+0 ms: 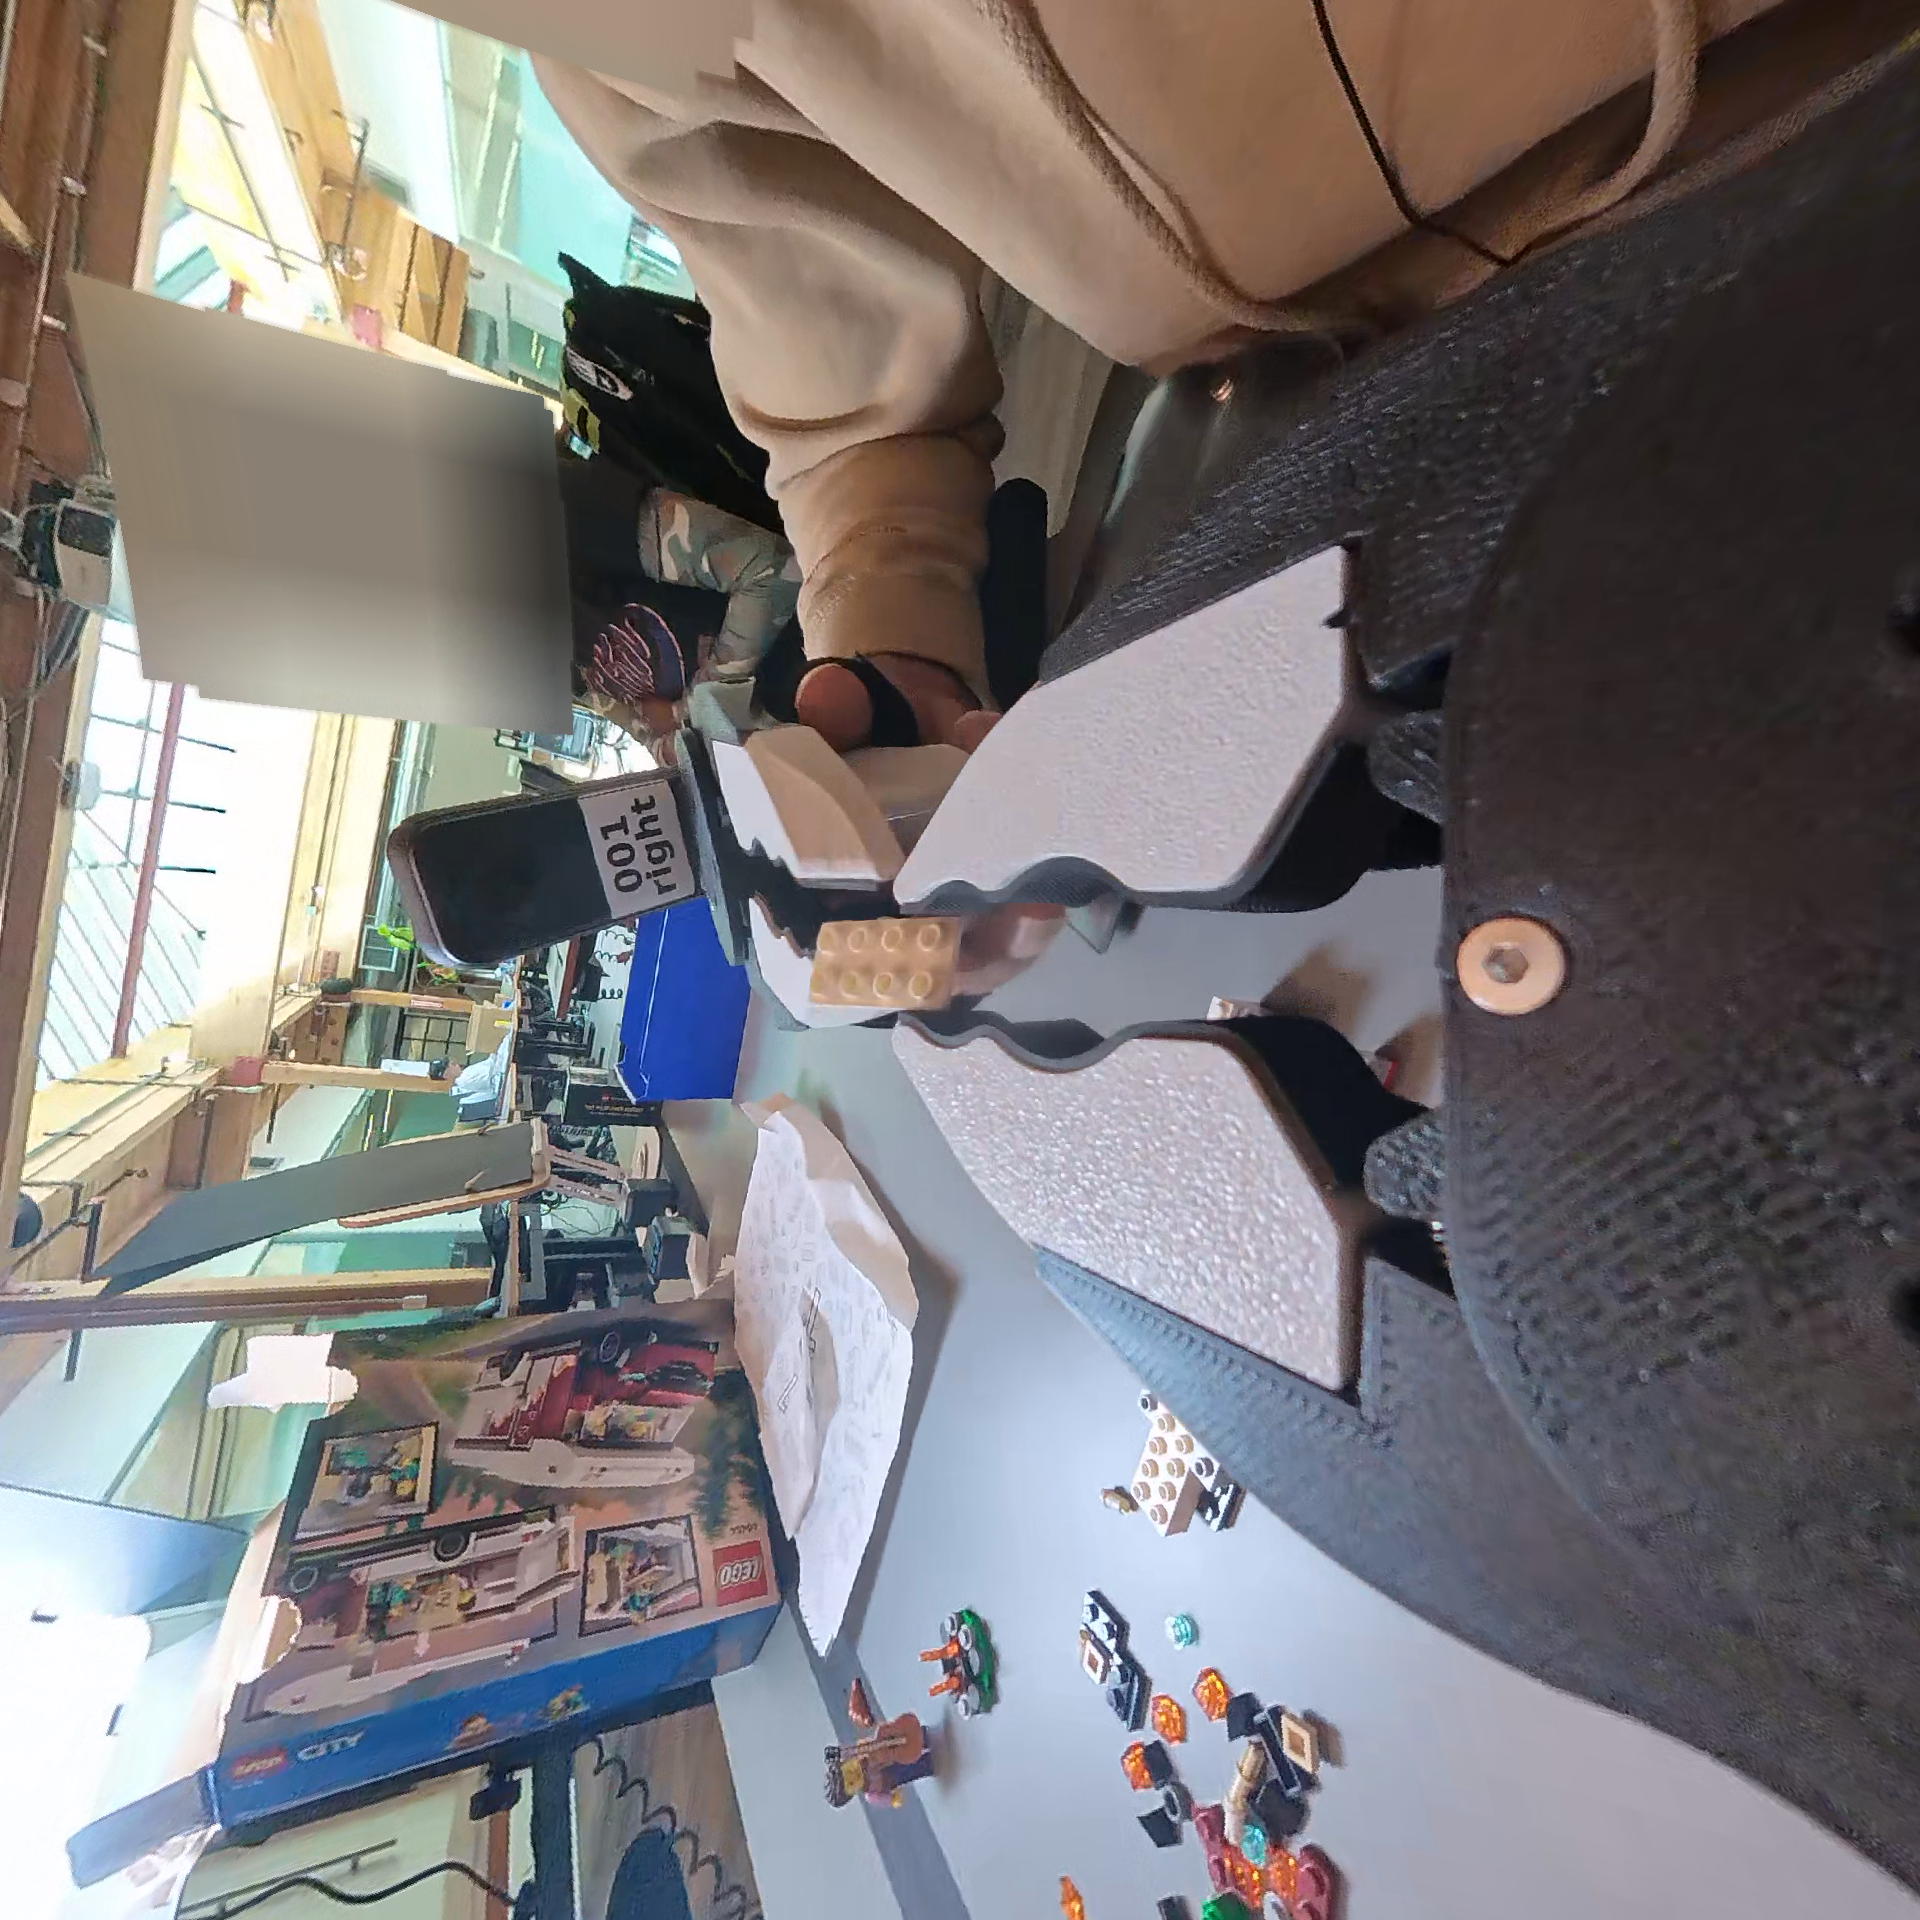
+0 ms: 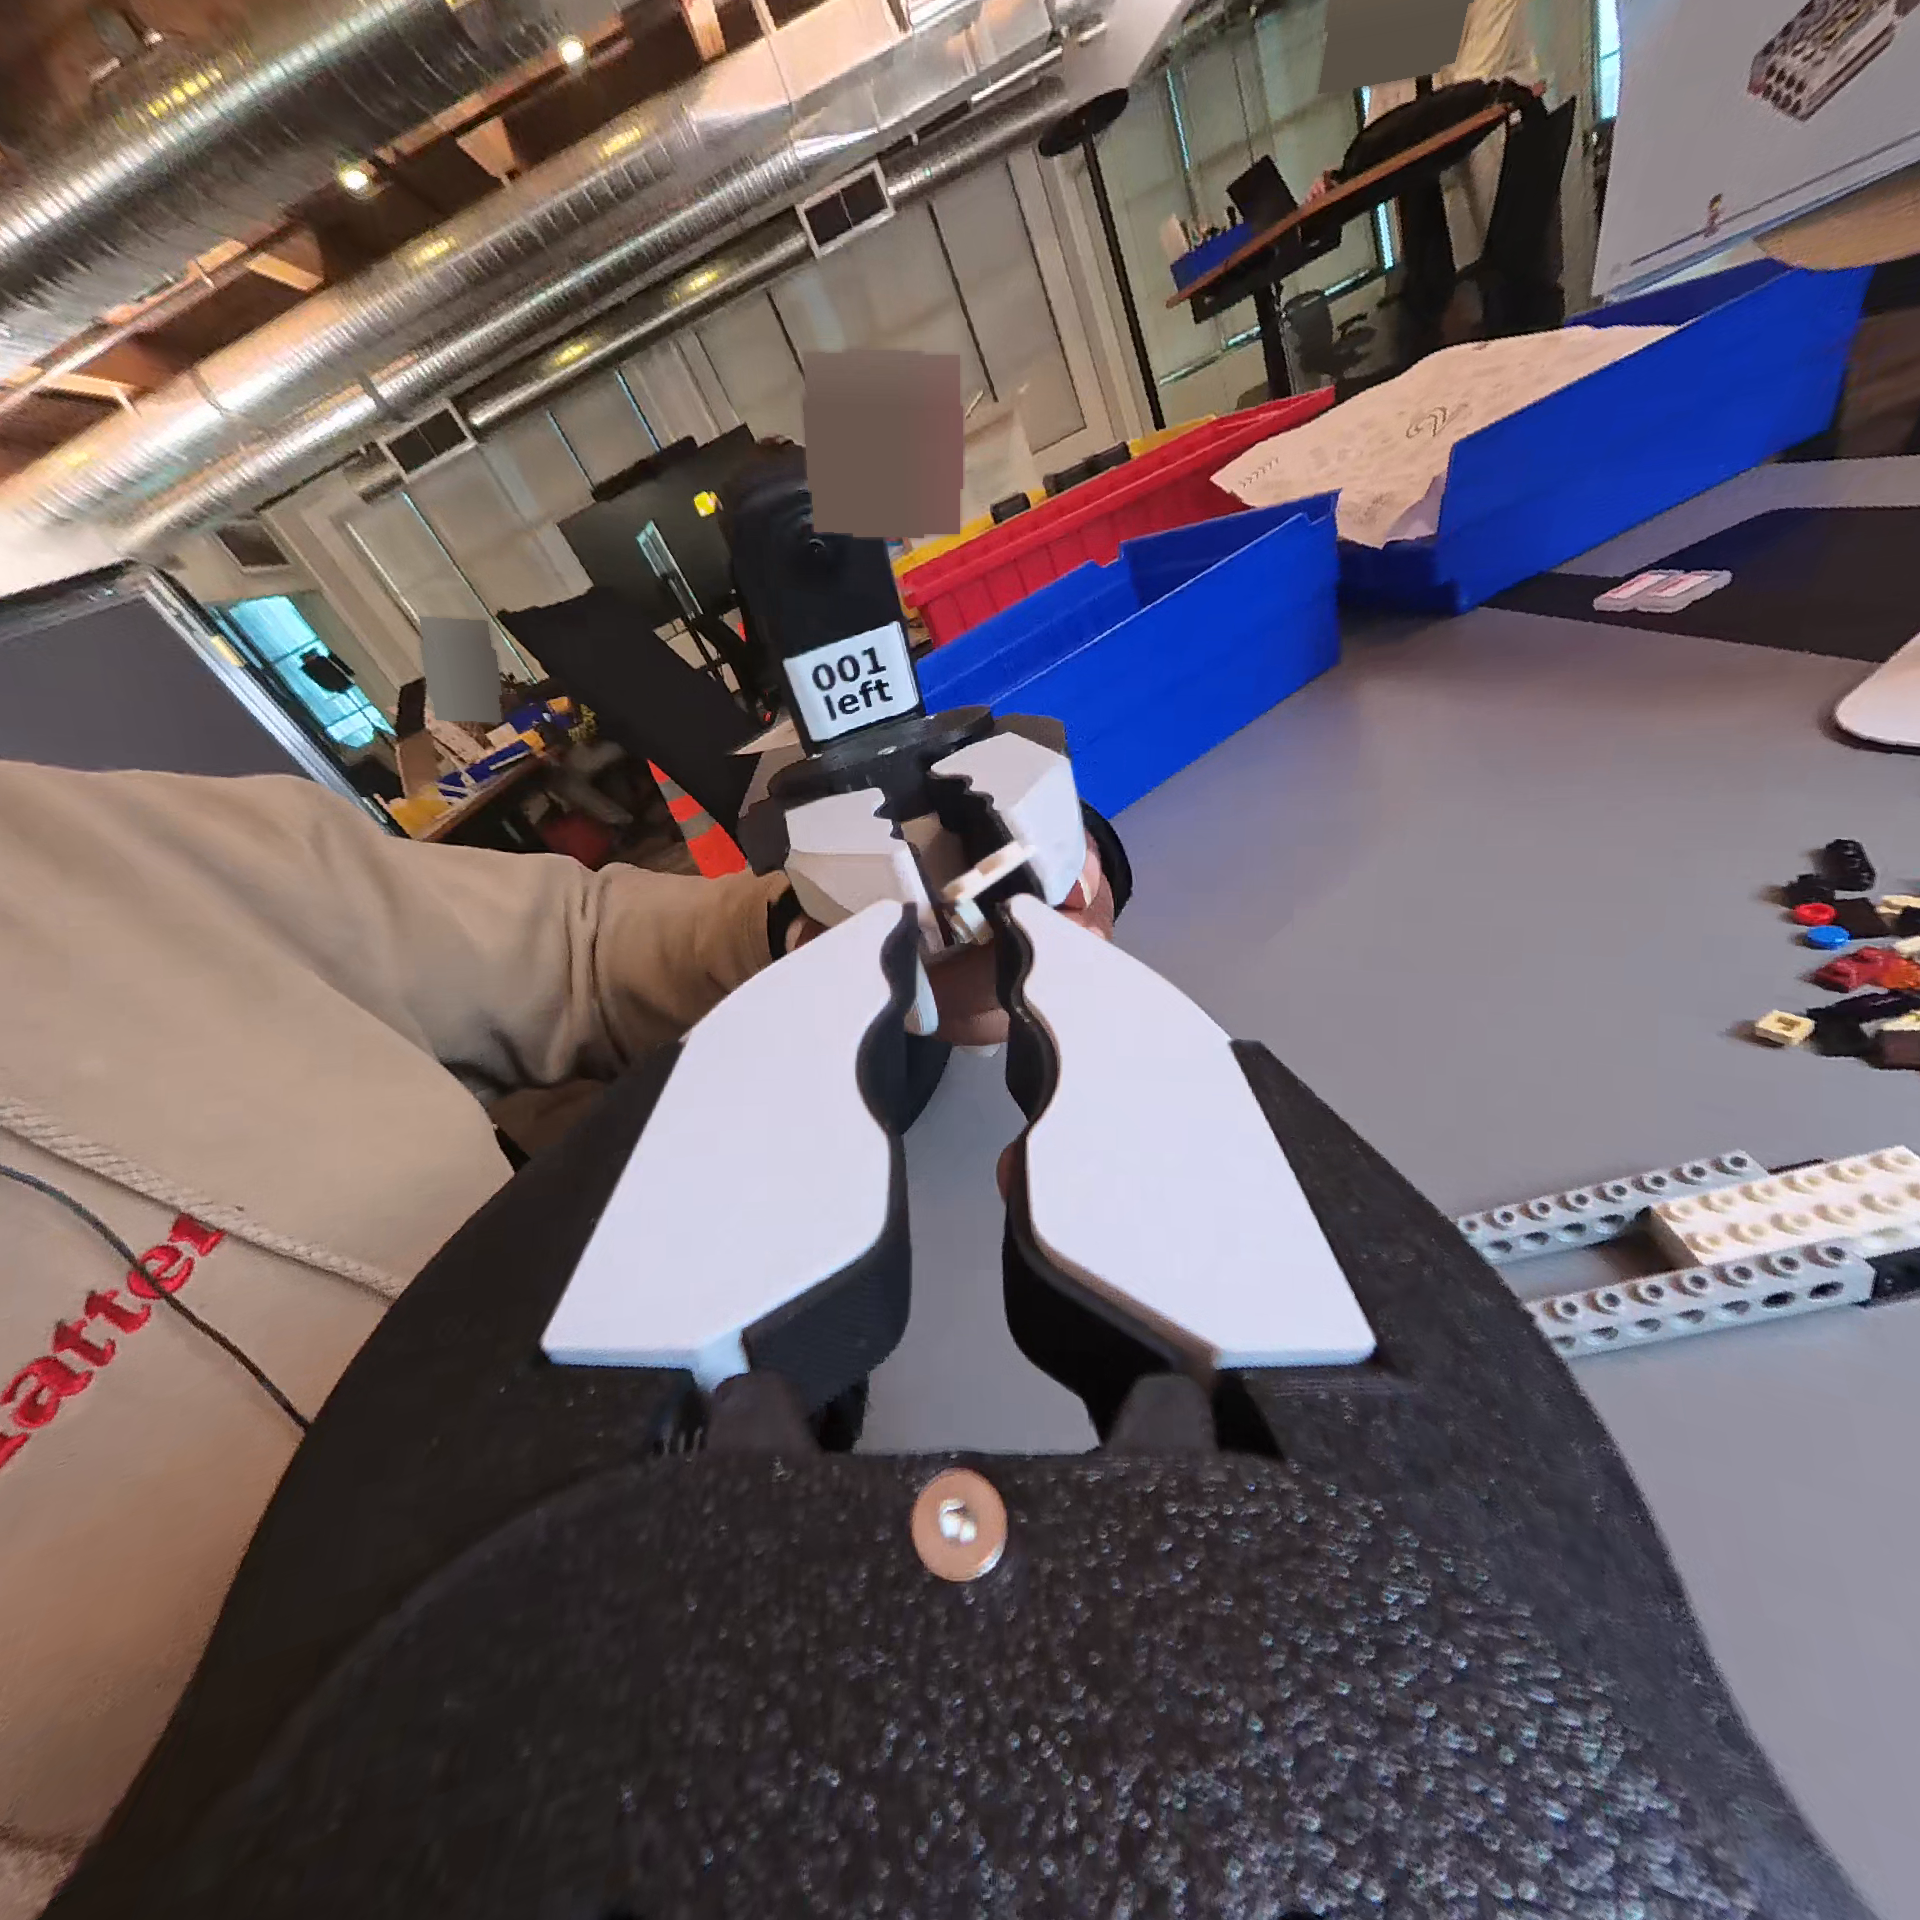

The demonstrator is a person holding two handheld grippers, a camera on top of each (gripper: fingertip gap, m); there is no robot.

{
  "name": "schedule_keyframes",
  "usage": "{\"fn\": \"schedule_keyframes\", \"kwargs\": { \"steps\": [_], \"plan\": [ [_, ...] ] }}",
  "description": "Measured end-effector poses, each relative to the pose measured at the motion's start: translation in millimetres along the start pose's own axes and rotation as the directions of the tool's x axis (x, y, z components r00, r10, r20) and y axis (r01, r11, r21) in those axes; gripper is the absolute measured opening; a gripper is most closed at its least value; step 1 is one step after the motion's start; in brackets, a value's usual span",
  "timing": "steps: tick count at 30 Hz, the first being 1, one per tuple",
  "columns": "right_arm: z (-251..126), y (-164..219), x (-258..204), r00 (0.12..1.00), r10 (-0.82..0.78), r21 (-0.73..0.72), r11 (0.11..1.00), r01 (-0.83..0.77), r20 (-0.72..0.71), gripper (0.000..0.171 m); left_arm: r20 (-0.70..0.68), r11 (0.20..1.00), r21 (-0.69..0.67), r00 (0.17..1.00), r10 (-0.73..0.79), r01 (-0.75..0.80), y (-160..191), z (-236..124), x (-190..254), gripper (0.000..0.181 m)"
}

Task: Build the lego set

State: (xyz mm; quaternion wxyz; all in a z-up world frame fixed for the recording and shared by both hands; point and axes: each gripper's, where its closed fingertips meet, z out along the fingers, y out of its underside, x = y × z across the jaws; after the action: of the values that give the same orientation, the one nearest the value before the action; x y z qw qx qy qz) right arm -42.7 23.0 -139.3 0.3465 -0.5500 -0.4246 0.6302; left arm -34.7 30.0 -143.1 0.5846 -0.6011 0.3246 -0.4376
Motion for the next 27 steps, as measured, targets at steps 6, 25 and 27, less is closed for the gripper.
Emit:
{"fn": "schedule_keyframes", "kwargs": {
  "steps": [6, 25, 27],
  "plan": [
    [-7.9, 11.5, -1.2, 0.991, -0.131, -0.149, 0.980, 0.132, 0.014, 0.008, -0.034, 0.977, -0.140, 0.987, 0.157, -0.161, 22.9, 3.3, 9.0, 0.020],
    [-29.2, 97.6, -18.3, 0.920, -0.308, -0.594, 0.703, 0.391, 0.242, 0.007, -0.305, 0.766, -0.442, 0.881, 0.362, -0.467, 92.1, -1.7, 42.3, 0.013],
    [-29.7, 96.7, -18.2, 0.920, -0.310, -0.593, 0.703, 0.392, 0.240, 0.007, -0.302, 0.765, -0.438, 0.879, 0.370, -0.473, 91.2, -1.8, 41.4, 0.018]
  ]
}}
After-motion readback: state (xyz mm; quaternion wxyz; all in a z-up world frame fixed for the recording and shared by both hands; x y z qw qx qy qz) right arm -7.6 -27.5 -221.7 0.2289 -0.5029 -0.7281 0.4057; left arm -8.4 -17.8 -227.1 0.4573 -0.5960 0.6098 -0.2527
